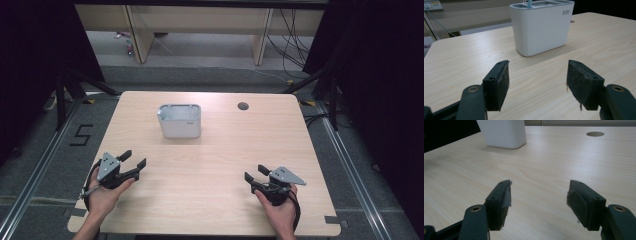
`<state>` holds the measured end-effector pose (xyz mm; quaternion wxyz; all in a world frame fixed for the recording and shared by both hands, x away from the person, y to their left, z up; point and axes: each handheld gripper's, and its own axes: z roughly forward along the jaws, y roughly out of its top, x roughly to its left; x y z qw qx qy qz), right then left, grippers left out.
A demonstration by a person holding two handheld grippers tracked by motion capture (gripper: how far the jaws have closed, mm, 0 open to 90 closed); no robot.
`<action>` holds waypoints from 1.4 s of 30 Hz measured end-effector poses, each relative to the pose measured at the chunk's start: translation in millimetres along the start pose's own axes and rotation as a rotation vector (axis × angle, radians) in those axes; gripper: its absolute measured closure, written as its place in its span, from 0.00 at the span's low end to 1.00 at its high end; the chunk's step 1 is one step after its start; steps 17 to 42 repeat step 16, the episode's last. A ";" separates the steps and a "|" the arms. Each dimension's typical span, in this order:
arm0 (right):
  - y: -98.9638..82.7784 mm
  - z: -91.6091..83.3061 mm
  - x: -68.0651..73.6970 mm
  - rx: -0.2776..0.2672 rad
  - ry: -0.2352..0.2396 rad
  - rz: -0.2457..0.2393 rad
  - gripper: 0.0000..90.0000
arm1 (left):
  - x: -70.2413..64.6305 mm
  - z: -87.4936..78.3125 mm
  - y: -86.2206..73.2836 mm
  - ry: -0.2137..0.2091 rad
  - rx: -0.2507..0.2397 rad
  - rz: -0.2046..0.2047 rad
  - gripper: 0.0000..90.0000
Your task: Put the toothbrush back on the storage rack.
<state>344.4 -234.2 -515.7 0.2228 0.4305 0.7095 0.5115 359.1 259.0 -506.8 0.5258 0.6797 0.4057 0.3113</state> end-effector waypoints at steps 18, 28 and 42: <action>0.5 0.0 0.7 0.003 0.015 0.005 0.40 | -2.1 -5.9 -20.1 0.017 -0.040 -0.006 0.37; 0.5 0.0 0.7 0.003 0.015 0.005 0.40 | -2.1 -5.9 -20.1 0.017 -0.040 -0.006 0.37; 0.5 0.0 0.7 0.003 0.015 0.005 0.40 | -2.1 -5.9 -20.1 0.017 -0.040 -0.006 0.37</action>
